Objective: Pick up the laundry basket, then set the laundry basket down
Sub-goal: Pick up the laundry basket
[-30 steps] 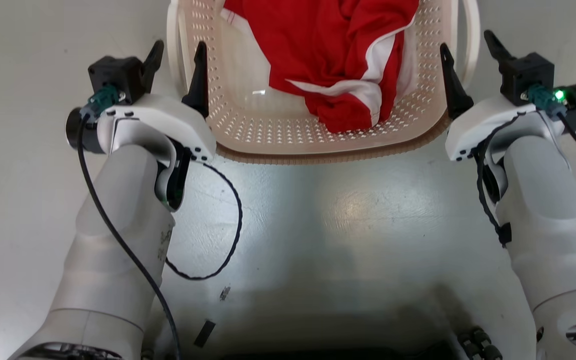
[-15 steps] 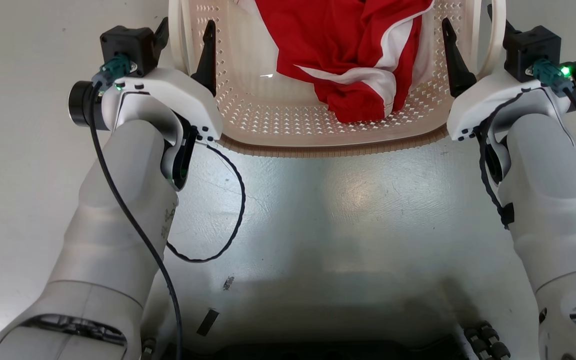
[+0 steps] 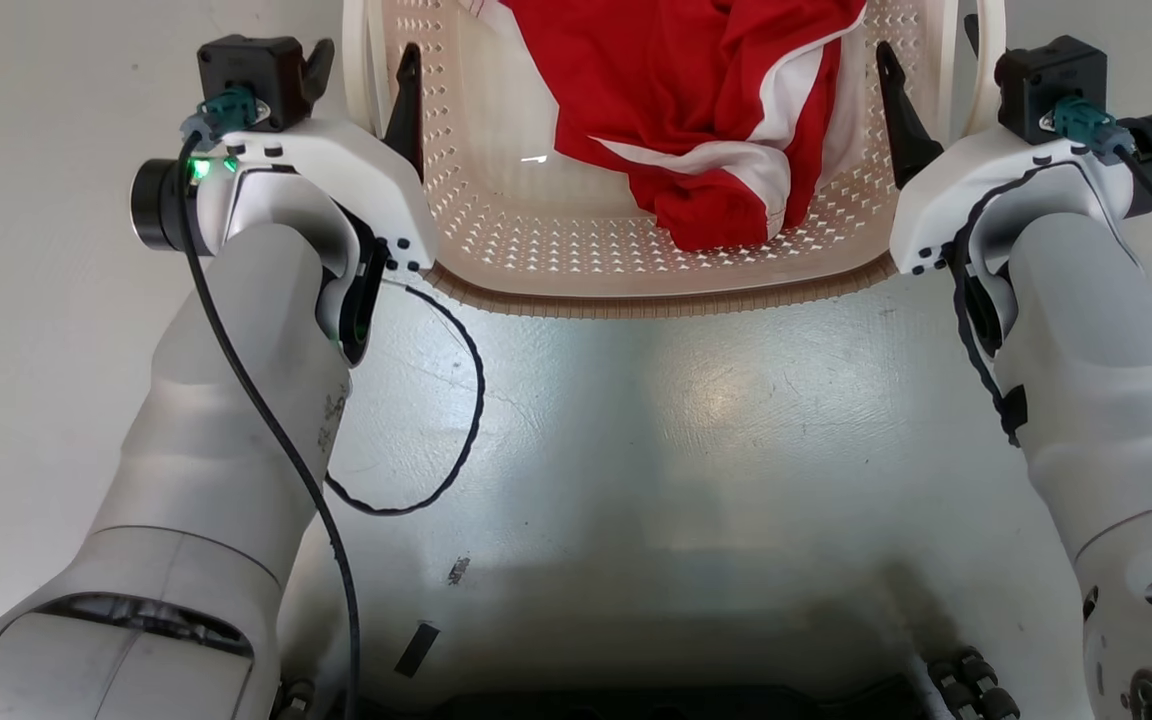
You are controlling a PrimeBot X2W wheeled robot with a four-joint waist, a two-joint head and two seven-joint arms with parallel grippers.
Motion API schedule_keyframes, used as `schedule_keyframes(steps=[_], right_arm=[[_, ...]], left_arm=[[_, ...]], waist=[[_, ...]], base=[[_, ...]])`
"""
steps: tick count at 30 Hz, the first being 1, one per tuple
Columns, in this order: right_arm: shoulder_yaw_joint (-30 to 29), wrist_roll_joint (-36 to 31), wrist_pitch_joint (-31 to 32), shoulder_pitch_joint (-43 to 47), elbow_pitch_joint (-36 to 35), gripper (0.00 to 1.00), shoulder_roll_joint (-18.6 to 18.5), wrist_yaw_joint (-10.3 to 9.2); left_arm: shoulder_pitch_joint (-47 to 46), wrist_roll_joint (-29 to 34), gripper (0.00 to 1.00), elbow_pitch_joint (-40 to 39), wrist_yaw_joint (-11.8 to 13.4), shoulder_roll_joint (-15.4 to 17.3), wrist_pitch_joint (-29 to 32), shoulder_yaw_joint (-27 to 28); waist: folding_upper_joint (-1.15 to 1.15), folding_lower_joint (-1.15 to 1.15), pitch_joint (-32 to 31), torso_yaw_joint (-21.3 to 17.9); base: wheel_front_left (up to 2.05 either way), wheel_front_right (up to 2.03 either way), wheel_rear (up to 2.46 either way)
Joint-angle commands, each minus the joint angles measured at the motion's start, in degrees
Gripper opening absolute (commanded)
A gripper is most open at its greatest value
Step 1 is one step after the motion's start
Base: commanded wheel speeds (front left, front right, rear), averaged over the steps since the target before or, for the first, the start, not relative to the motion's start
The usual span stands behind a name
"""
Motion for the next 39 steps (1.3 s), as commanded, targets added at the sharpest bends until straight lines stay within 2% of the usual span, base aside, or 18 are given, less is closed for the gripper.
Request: schedule_keyframes(steps=[1, 11, 22, 23, 25, 26, 27, 28, 39], right_arm=[[0.66, -0.34, -0.62, 1.05, 0.07, 1.00, 1.30, 0.35], [-0.11, -0.83, -0.62, -1.02, 4.48, 1.00, 1.38, 0.35], [3.27, 2.65, -0.62, -2.12, 6.58, 1.00, 1.40, 0.35], [3.49, 2.86, -0.62, -2.04, 6.73, 0.87, 1.40, 0.35], [3.97, 3.49, -0.62, -1.97, 7.03, 0.00, 1.40, 0.35], [4.31, 3.97, -0.62, -1.94, 7.40, 0.00, 1.41, 0.35], [4.69, 4.37, -0.62, -1.94, 7.73, 0.00, 1.41, 0.35], [5.03, 4.71, -0.62, -1.97, 7.92, 0.00, 1.41, 0.35], [9.21, 9.37, -0.62, 1.10, 8.47, 0.00, 1.41, 0.35]], left_arm=[[0.42, -0.51, 1.00, -0.01, 0.10, 1.40, -0.29, 0.44], [-0.51, -1.50, 1.00, 2.64, 0.03, 1.40, -0.29, -0.81], [-1.27, -3.32, 1.00, 3.92, -0.03, 1.40, -0.29, -3.19], [-1.26, -3.45, 1.00, 4.08, 0.02, 1.40, -0.29, -3.45], [-1.24, -3.74, 1.00, 4.30, 0.02, 1.40, -0.29, -3.95], [-1.23, -3.93, 0.94, 4.36, -0.05, 1.40, -0.29, -4.18], [-1.16, -4.20, 0.26, 4.59, -0.20, 1.40, -0.29, -4.42], [-1.13, -4.44, 0.00, 4.75, -0.22, 1.40, -0.29, -4.65], [1.15, -6.65, 0.00, 6.20, 0.61, 1.40, -0.29, -7.20]], waist=[[0.00, 0.00, -0.07, 0.02], [0.00, 0.00, -0.86, -0.18], [0.00, 0.00, -1.18, -0.12], [0.00, 0.00, -1.23, -0.14], [0.00, 0.00, -1.30, -0.13], [0.00, 0.00, -1.33, -0.14], [0.00, 0.00, -1.40, -0.21], [0.00, 0.00, -1.47, -0.29], [0.00, 0.00, -5.15, -0.73]], base=[[0.00, 0.00, 0.00], [0.00, 0.00, 0.00], [0.00, 0.00, 0.00], [0.00, 0.00, 0.00], [0.00, 0.00, 0.00], [0.00, 0.00, 0.00], [0.00, 0.00, 0.00], [0.00, 0.00, 0.00], [0.00, 0.00, 0.00]])
